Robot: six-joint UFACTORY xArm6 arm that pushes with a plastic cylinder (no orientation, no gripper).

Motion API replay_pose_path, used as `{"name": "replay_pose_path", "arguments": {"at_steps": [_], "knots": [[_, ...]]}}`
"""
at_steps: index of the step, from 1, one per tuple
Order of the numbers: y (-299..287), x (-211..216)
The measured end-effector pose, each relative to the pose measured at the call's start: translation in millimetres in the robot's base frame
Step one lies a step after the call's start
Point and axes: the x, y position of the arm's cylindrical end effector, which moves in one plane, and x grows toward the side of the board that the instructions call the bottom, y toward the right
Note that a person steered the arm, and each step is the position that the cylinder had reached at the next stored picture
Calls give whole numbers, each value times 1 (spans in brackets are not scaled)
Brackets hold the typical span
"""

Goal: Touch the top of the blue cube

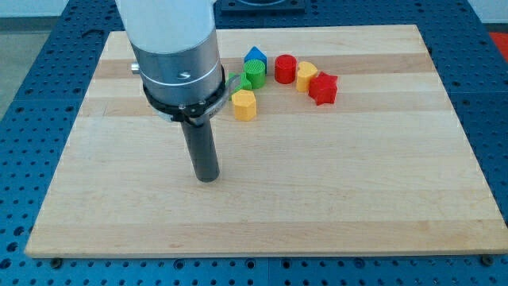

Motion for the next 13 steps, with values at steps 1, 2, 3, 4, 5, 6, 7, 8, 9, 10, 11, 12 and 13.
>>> {"name": "replay_pose_path", "arguments": {"at_steps": [1, 2, 3, 4, 5, 6, 7, 8, 9, 10, 11, 12, 13], "knots": [[0, 0], [-32, -10], [-81, -43], [-140, -72], [-185, -129], [-221, -174], [-222, -177], [-222, -209], [-220, -270], [-209, -315], [-162, -324], [-103, -322], [-60, -304]]}}
